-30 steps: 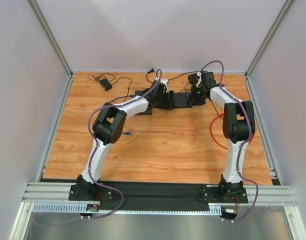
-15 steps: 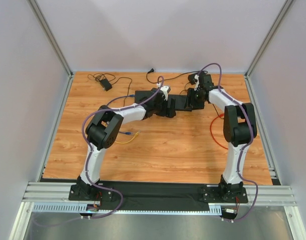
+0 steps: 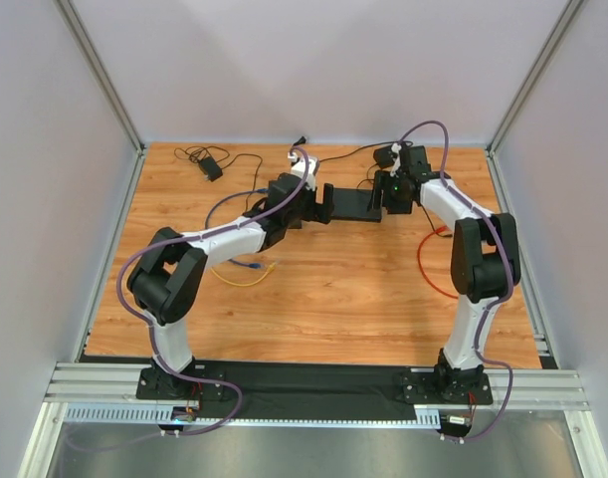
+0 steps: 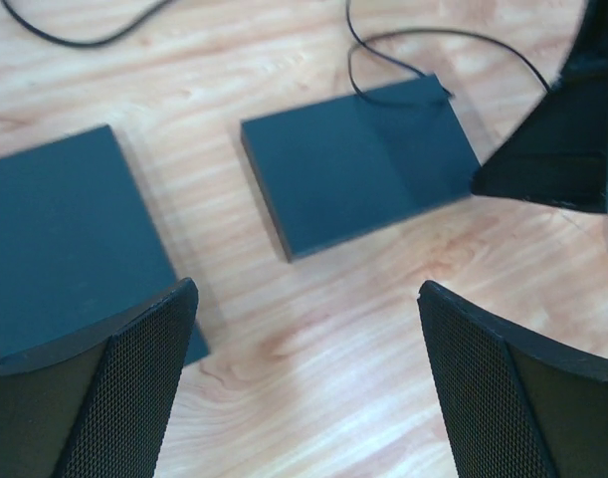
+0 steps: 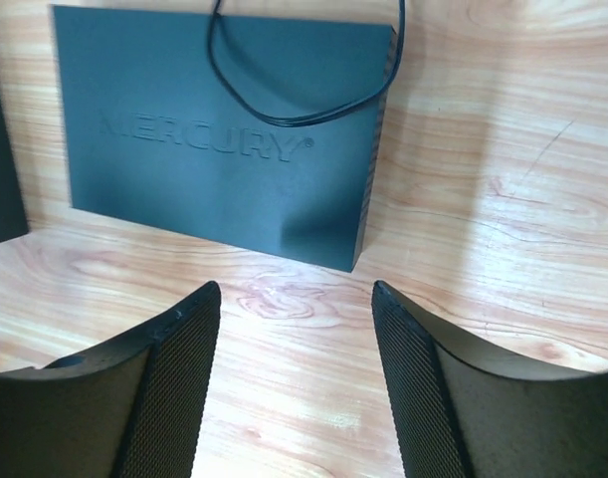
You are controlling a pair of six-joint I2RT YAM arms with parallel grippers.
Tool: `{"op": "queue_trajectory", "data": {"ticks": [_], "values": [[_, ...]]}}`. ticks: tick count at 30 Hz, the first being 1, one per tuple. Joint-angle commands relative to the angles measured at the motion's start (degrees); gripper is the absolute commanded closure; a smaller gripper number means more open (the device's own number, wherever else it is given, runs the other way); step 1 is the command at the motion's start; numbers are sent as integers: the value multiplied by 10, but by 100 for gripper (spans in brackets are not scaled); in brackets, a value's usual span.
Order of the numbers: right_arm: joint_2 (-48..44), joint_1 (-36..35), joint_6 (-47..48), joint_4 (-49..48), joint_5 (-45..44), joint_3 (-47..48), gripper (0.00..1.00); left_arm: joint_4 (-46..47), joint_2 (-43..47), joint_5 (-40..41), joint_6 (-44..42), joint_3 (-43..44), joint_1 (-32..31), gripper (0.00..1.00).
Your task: Pull the plug from the switch port
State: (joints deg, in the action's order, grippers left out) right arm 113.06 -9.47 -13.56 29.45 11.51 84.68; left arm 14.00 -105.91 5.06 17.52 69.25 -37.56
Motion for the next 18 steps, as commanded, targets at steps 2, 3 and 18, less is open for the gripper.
{"op": "queue_trajectory", "data": {"ticks": [2, 3, 18], "values": [[-60, -7, -3, -51, 20, -15, 34, -8, 18, 29, -22, 14, 22, 0], [-64, -10, -3, -55, 27, -16, 33, -18, 19, 17, -14, 17, 29, 0], [22, -141, -26, -104, 62, 78, 33, 156, 113, -118, 82, -186, 197, 7]]}}
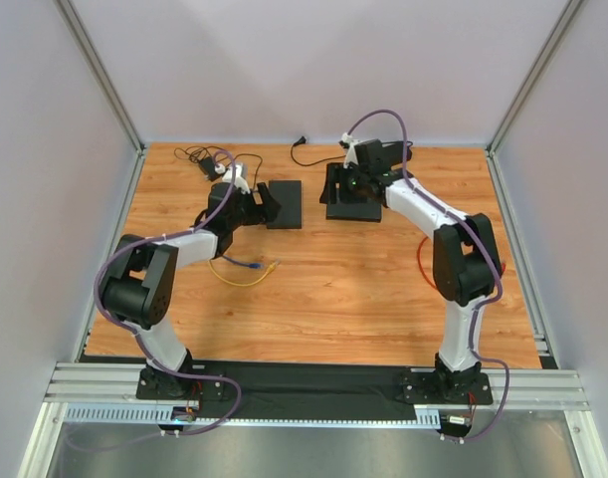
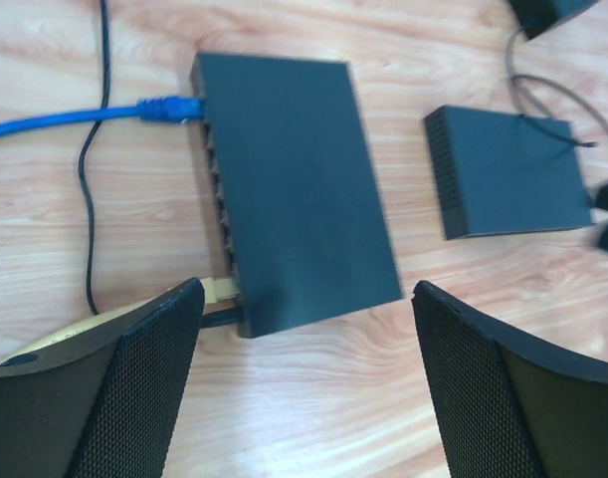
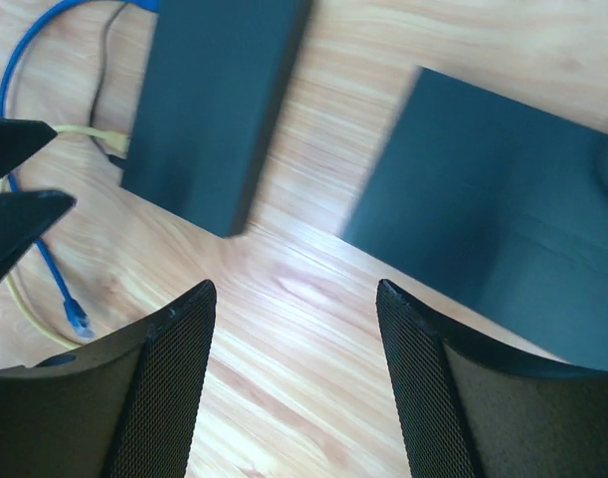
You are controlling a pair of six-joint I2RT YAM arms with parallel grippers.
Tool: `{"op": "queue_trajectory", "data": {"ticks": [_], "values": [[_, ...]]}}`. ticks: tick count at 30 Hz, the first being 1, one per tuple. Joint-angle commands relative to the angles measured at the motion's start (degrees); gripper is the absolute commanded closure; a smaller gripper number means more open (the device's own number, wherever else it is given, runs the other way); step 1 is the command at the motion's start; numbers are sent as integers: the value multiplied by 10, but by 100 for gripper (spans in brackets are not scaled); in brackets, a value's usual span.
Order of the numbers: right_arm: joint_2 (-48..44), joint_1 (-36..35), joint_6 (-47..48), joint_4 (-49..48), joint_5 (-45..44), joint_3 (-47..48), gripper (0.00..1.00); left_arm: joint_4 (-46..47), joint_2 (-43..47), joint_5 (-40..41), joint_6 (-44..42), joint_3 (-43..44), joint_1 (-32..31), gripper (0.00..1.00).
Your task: Pull the plug from the switch port
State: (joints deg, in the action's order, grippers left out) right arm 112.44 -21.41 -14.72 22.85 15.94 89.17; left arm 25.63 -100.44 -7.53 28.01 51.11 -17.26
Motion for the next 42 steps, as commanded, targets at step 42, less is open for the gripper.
{"op": "queue_trajectory", "data": {"ticks": [42], "values": [[326, -139, -92, -67, 79, 346, 72, -24, 40, -15, 74, -19, 108, 27]]}}
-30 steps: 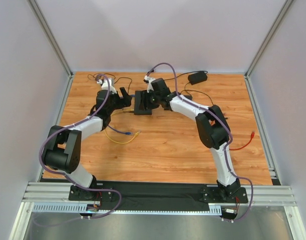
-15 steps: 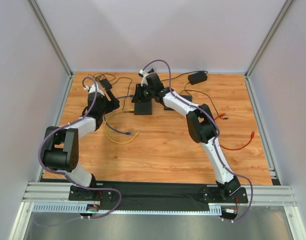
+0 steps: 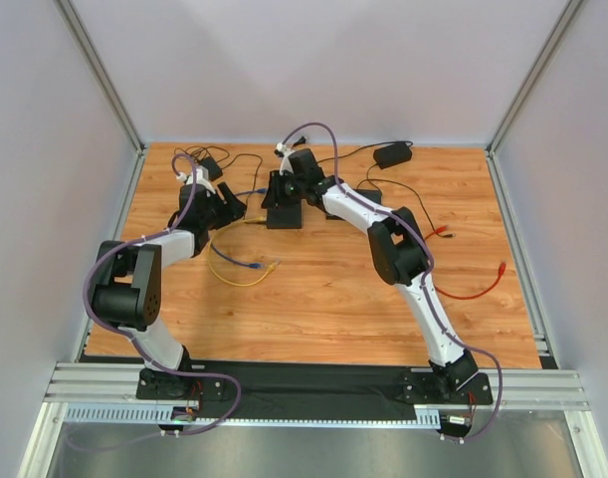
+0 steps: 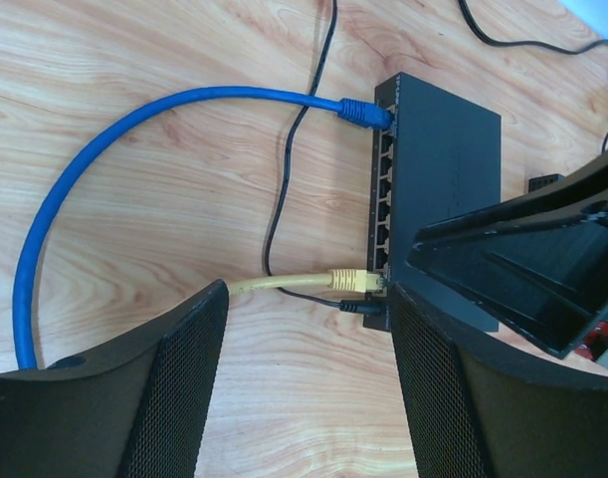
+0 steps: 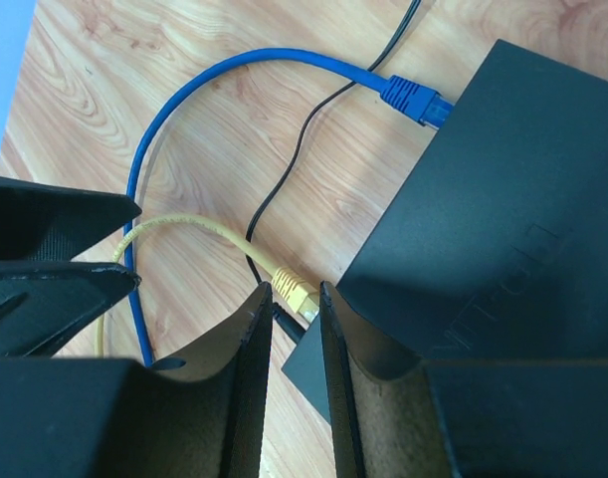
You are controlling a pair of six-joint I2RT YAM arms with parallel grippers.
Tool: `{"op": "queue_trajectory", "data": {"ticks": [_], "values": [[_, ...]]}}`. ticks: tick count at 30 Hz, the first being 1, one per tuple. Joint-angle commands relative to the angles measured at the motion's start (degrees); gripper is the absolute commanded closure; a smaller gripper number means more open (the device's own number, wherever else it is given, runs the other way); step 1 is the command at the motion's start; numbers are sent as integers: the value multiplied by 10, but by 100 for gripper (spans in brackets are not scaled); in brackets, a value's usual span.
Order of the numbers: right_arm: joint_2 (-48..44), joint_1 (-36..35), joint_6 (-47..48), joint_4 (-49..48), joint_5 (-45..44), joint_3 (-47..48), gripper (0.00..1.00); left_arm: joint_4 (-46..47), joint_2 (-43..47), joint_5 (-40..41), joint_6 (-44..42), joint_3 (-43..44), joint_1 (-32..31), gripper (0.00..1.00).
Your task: Pull the plug from the switch port
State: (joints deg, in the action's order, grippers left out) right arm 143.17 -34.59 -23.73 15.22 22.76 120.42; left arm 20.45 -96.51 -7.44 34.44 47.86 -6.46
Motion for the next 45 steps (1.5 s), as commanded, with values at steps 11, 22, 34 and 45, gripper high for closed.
{"op": "queue_trajectory", "data": {"ticks": [11, 22, 34, 45], "values": [[53, -8, 40, 114, -76, 94, 72, 18, -24, -55, 81, 20, 0, 34], [33, -4, 15, 90, -72, 50, 72, 128, -50, -103, 158, -41, -6, 52], [16, 15, 13, 111, -59, 12, 71, 16, -57, -136, -22, 58, -7, 55], [-17, 22, 36, 79, -51, -19, 66, -189, -158, -134, -131, 346, -9, 55]]}}
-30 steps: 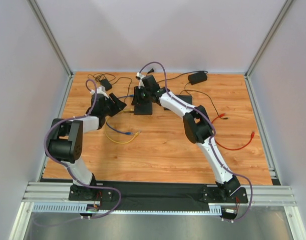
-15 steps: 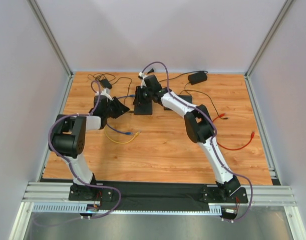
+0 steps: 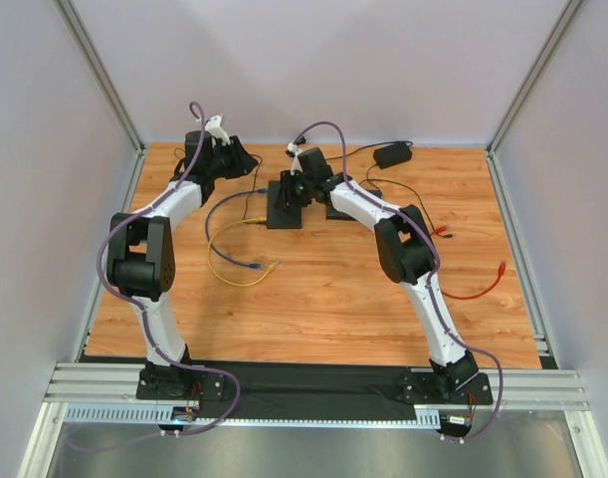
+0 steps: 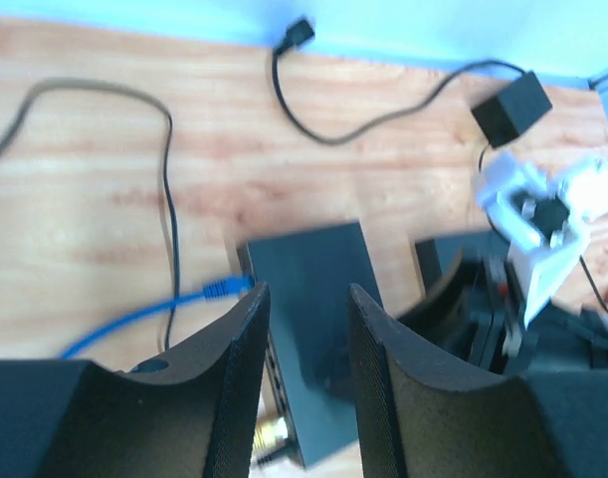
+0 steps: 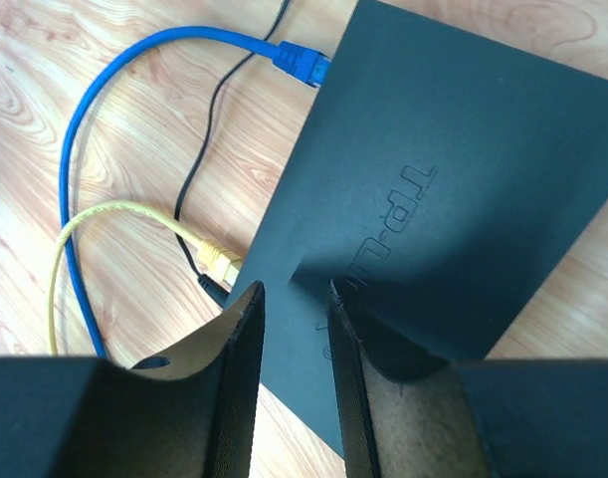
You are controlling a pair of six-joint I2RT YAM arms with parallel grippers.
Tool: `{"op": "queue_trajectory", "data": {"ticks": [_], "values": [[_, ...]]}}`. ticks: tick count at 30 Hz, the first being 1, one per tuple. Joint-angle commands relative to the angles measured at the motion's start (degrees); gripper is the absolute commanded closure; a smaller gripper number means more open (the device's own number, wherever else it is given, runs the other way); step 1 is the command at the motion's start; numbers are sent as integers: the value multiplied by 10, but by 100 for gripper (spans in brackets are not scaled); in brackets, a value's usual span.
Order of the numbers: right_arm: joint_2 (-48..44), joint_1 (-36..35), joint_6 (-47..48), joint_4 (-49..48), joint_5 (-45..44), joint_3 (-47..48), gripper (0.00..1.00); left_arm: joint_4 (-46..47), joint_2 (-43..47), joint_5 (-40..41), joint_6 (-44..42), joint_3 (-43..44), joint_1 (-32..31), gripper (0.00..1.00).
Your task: Pull the plug from the switch port
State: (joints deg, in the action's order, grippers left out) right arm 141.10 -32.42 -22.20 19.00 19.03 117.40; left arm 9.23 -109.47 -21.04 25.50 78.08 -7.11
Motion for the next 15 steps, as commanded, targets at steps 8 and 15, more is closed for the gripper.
{"op": "queue_trajectory", "data": {"ticks": [8, 15], "values": [[2, -1, 22, 110, -67, 11, 66, -135, -86, 42, -63, 104, -27, 62], [21, -7, 26, 165, -71, 40, 67, -102, -67, 43, -55, 73, -30, 62]]}}
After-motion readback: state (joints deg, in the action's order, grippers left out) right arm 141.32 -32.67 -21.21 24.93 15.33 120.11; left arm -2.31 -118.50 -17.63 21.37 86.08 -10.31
